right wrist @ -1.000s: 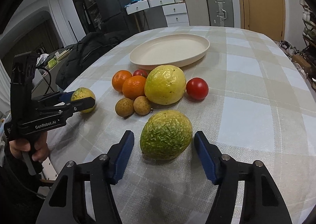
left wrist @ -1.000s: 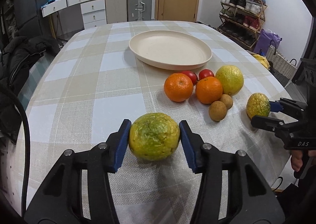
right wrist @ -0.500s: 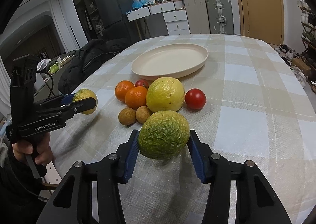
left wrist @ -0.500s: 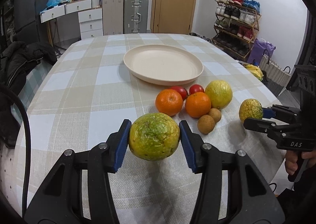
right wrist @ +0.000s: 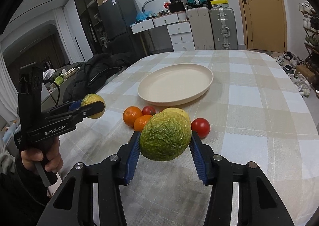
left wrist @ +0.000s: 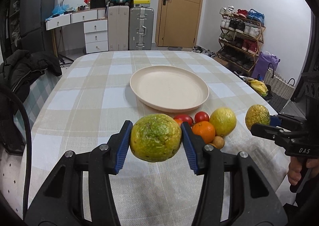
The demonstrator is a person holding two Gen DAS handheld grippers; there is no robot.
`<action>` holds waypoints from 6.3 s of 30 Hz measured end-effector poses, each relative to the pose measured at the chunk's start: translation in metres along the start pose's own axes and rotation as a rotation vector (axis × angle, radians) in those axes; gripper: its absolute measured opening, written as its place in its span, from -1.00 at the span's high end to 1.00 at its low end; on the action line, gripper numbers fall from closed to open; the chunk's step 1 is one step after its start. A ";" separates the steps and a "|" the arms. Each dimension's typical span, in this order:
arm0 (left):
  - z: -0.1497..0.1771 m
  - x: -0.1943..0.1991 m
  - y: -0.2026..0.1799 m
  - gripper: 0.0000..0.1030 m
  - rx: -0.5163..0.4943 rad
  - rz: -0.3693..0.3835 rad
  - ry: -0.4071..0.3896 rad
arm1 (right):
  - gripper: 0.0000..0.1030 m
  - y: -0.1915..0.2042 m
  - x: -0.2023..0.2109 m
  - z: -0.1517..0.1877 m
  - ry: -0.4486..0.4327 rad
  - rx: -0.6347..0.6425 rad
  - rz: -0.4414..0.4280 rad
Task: Organize fruits
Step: 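Carry both held green fruits up and over to the cream plate, then lower both fruits onto the plate and open both grippers, then move both tools back toward the remaining fruits, then grasp the red tomato with the right gripper while the left gripper grasps an orange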
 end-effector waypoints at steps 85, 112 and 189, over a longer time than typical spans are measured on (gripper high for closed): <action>-0.061 -0.140 0.023 -0.17 -0.008 -0.036 0.080 | -0.16 -0.016 -0.111 -0.081 0.153 -0.096 0.035; -0.020 -0.038 0.005 -0.99 -0.014 -0.020 0.014 | -1.00 -0.019 -0.039 -0.039 0.059 0.027 0.099; 0.004 -0.081 0.024 -0.99 0.035 -0.042 0.185 | 0.45 -0.041 -0.079 -0.013 0.178 0.132 0.249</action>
Point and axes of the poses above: each gripper's, at about its wrist camera, not at the fingertips, and x roughly against the way its jaws point, y to its left, z to its underside, the point moved 6 cm from there along -x, roughly the way its jaws point, and after that the axes turned 13 degrees about z, right-handed, at the moved point
